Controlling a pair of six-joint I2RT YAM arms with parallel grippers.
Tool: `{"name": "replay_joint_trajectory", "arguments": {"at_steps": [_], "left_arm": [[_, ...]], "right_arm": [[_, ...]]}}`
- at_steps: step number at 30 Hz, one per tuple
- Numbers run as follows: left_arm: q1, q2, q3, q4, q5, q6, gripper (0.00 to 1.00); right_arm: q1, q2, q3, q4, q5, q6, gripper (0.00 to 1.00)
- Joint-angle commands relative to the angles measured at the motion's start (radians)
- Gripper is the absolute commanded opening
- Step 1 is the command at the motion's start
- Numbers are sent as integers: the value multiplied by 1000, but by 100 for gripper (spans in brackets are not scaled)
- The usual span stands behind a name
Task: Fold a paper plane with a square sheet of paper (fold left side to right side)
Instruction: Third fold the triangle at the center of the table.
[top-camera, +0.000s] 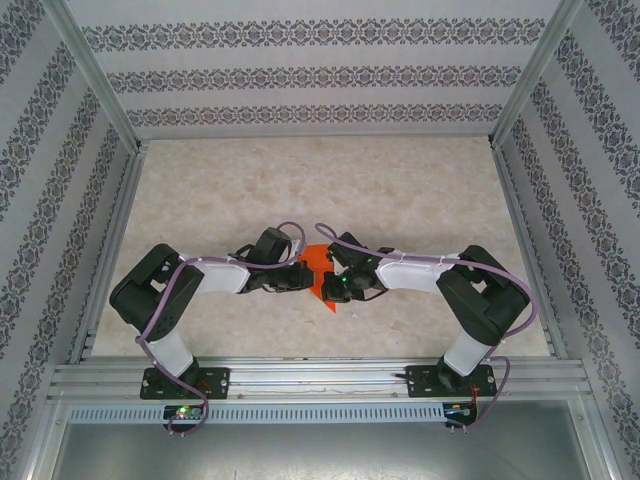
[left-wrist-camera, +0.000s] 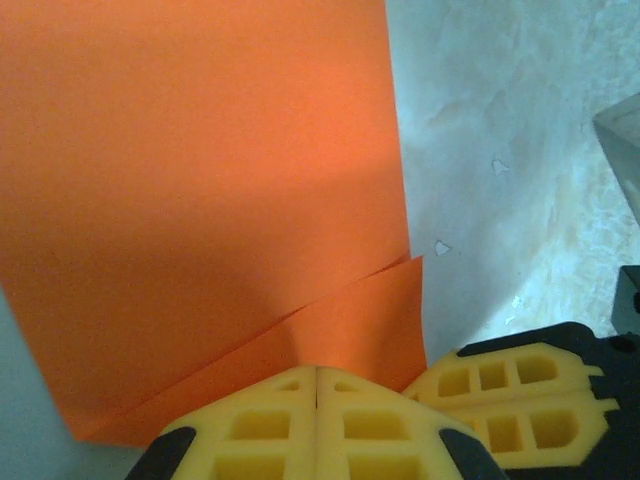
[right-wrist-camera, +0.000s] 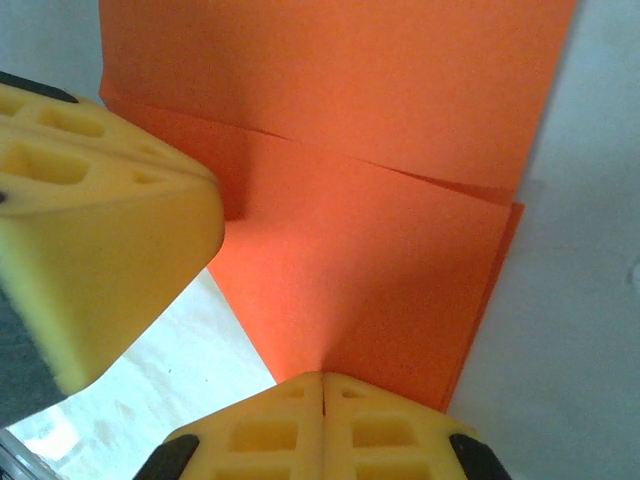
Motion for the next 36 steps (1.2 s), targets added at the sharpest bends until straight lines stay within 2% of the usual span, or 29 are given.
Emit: {"name": "replay_joint_trajectory", "arguments": {"at_steps": [1, 16, 36], "left_arm": [[-8, 38, 32, -52, -29, 8, 0], [-8, 67, 35, -142, -53, 17, 0], [-8, 71, 36, -158, -56, 32, 0]], "right_arm": [[10, 49, -23, -125, 77, -14, 0], [21, -51, 8, 2, -32, 54, 0], [32, 30, 51, 34, 8, 64, 0]]}}
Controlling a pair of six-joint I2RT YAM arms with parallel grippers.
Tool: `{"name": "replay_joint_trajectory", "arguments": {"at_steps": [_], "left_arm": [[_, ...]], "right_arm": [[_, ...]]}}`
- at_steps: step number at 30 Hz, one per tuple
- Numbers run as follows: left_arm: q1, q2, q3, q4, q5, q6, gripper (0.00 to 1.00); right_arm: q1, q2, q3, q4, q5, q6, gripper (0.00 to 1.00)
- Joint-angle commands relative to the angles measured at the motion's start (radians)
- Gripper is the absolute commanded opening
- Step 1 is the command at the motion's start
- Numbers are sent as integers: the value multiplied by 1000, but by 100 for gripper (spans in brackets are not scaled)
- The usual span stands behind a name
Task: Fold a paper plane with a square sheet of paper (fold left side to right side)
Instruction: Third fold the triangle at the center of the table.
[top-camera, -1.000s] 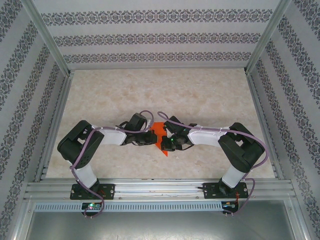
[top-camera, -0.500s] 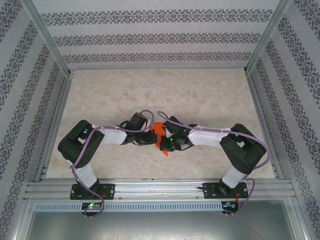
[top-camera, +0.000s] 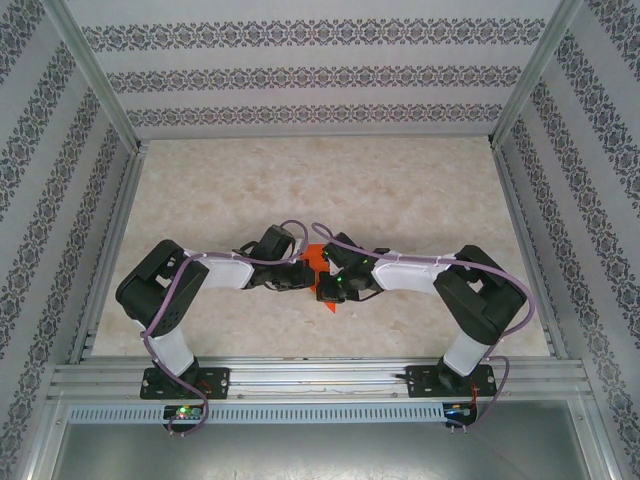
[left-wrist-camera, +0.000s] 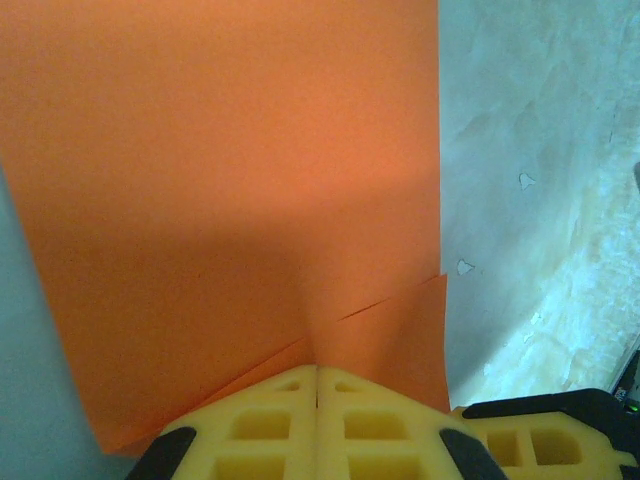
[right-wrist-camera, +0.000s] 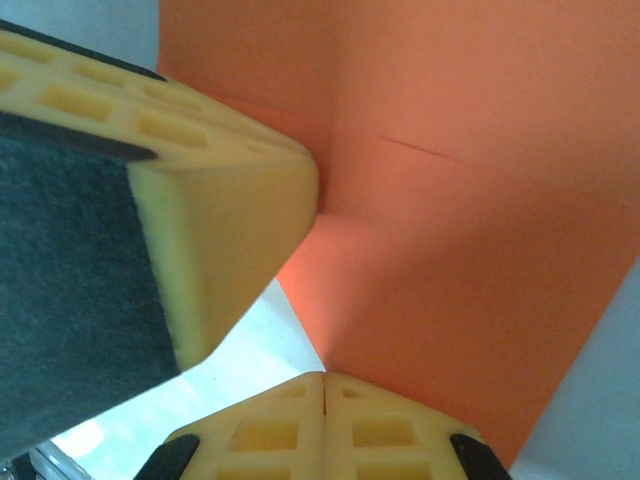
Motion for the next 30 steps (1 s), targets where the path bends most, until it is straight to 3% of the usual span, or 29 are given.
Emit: {"name": "replay_joint_trajectory", "arguments": {"at_steps": [1, 16, 30], "left_arm": [[-6, 36, -9, -110, -47, 31, 0], [-7, 36, 5, -166, -81, 63, 0], [-7, 50, 23, -211, -119, 97, 0]], "right_arm": [[-1, 19, 31, 5, 17, 2, 0], [-17, 46, -1, -13, 2, -3, 0], [-14, -31, -114, -50, 1, 24, 0]]}}
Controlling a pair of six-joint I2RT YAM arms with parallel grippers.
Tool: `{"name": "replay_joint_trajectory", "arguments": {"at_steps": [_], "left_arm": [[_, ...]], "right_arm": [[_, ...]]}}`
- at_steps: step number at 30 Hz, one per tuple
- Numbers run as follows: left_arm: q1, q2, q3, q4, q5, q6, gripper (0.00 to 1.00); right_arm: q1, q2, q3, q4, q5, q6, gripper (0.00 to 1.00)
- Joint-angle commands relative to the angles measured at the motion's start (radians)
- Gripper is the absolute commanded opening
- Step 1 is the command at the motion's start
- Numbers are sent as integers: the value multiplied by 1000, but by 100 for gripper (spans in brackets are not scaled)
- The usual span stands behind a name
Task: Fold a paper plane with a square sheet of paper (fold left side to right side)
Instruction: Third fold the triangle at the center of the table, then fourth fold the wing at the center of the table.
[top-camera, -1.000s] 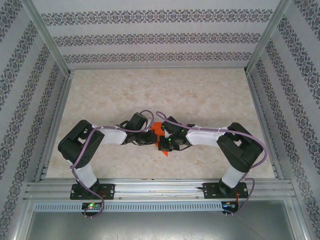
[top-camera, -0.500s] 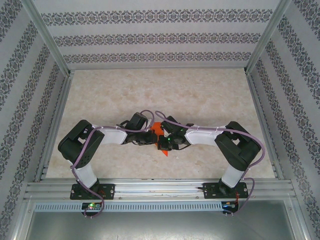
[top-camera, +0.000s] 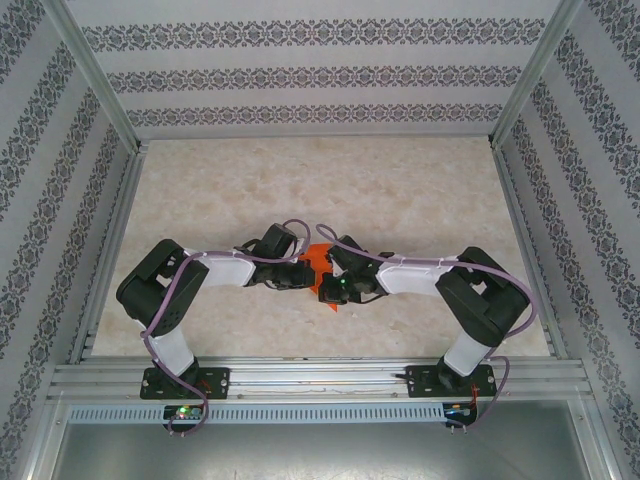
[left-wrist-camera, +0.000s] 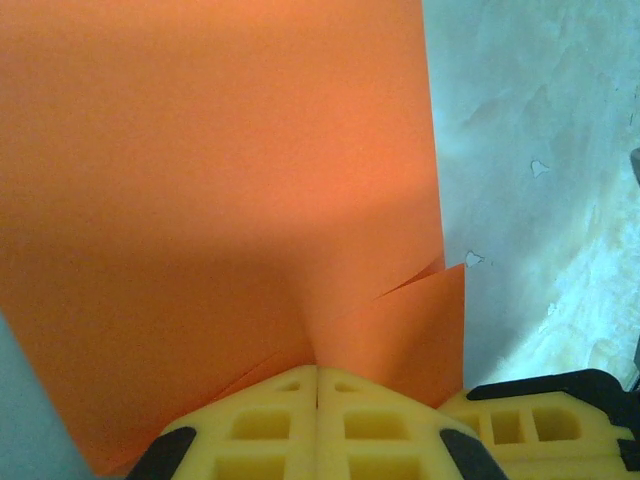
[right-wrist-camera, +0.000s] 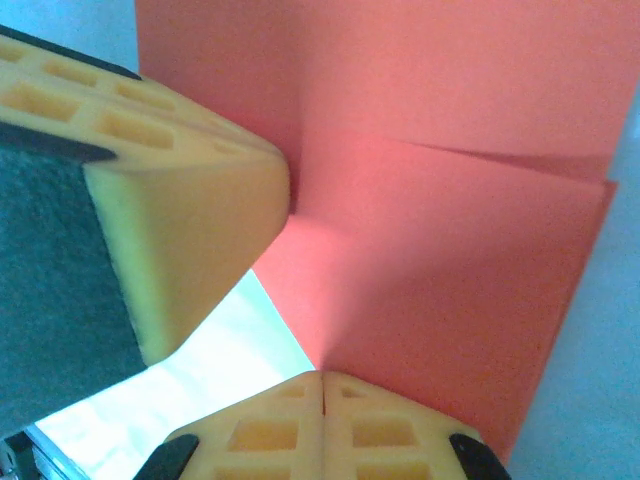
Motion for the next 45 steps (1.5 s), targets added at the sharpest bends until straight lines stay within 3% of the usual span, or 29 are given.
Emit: {"name": "replay_joint_trajectory", "arguments": {"at_steps": [1, 22, 30, 32, 38, 45], "left_arm": [[-6, 46, -10, -139, -108, 42, 0], [-6, 47, 2, -150, -110, 53, 0], [-6, 15, 19, -68, -43, 8, 5], [-6, -5, 26, -19, -12, -20, 12], [35, -125, 16, 52, -39, -59, 30], [136, -349, -136, 33, -194, -67, 44]], "right_arm": [[-6, -11, -53, -121, 13, 12, 0], [-35, -159, -204, -170, 30, 33, 0], [-117, -317, -194, -271, 8, -49, 0], [-147, -360, -175, -261, -11, -98, 7], [-225, -366, -129, -135, -45, -290, 43], [-239, -189, -45, 27, -155, -467, 53]]}}
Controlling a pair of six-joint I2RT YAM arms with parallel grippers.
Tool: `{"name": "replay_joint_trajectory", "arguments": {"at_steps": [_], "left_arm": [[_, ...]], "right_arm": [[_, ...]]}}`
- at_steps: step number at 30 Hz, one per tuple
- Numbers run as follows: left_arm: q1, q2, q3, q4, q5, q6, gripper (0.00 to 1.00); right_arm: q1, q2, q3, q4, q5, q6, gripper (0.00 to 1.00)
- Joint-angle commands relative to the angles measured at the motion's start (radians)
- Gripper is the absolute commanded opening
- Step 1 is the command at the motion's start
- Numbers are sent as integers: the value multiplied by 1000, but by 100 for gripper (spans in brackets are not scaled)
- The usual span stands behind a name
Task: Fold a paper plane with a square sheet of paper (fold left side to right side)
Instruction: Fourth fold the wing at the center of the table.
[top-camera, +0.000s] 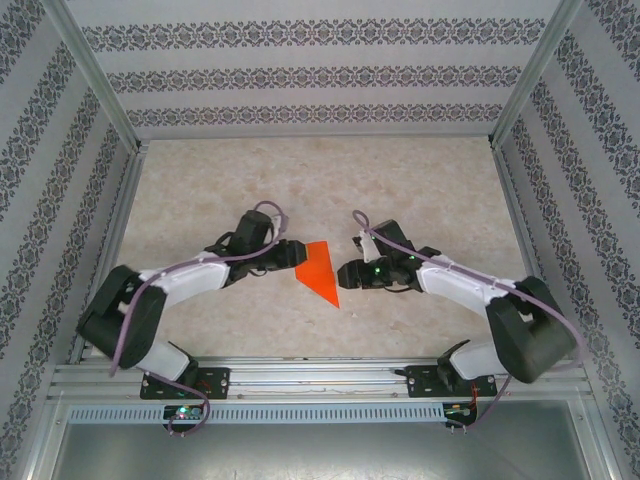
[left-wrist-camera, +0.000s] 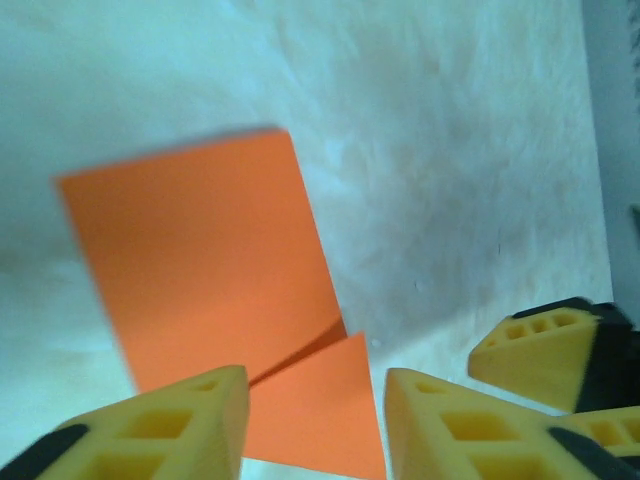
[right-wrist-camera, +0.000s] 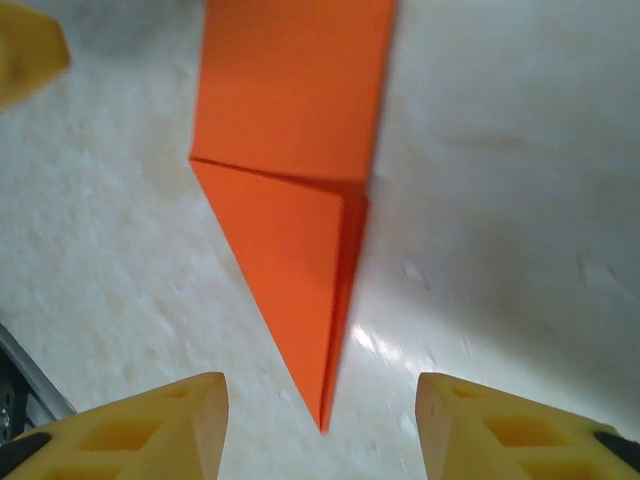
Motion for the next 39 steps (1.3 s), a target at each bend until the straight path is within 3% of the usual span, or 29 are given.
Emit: {"name": "replay_joint_trajectory", "arguments": {"at_steps": [1, 7, 10, 18, 25, 39], "left_arm": [[45, -90, -85, -5, -105, -22, 46], [86, -193, -184, -19, -136, -60, 54], [90, -196, -200, -18, -128, -69, 54], [95, -169, -191, -9, -112, -65, 55], [113, -133, -188, 63, -46, -92, 57], [134, 97, -79, 272, 165, -178, 53]], "right_arm": [[-6, 97, 47, 120, -91, -125, 53], [-6, 239, 103, 188, -139, -132, 57], [-7, 274, 114, 200, -147, -134, 52], [-14, 302, 94, 244, -172, -115, 28], [-22, 237, 67, 247, -160, -107, 0], [-55, 128, -23, 365, -192, -37, 0]]}}
